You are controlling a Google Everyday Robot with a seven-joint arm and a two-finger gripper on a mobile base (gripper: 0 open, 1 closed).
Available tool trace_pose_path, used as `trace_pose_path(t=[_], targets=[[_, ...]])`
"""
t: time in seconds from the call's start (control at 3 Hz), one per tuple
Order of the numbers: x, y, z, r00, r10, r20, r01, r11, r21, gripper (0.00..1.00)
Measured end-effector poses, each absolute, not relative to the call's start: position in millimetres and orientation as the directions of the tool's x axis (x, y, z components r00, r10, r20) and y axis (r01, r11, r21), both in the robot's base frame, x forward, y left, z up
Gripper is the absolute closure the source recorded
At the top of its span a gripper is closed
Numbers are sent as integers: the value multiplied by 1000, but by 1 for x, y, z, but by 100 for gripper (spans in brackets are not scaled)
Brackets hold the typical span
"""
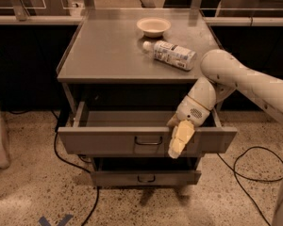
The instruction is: Open top drawer
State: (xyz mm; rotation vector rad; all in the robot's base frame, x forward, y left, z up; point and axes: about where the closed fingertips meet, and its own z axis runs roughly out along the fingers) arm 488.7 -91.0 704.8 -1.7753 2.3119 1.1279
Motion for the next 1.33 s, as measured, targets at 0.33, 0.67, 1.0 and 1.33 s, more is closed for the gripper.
trace_pose_path(t=[0.33, 0.67, 1.0, 1.33], targets=[[485, -91, 706, -358, -836, -416, -840, 94, 534, 0], [441, -96, 735, -385, -837, -390, -822, 118, 557, 0], [441, -96, 735, -385, -837, -390, -822, 118, 557, 0], [455, -87, 726, -371, -847, -380, -824, 111, 556, 0]])
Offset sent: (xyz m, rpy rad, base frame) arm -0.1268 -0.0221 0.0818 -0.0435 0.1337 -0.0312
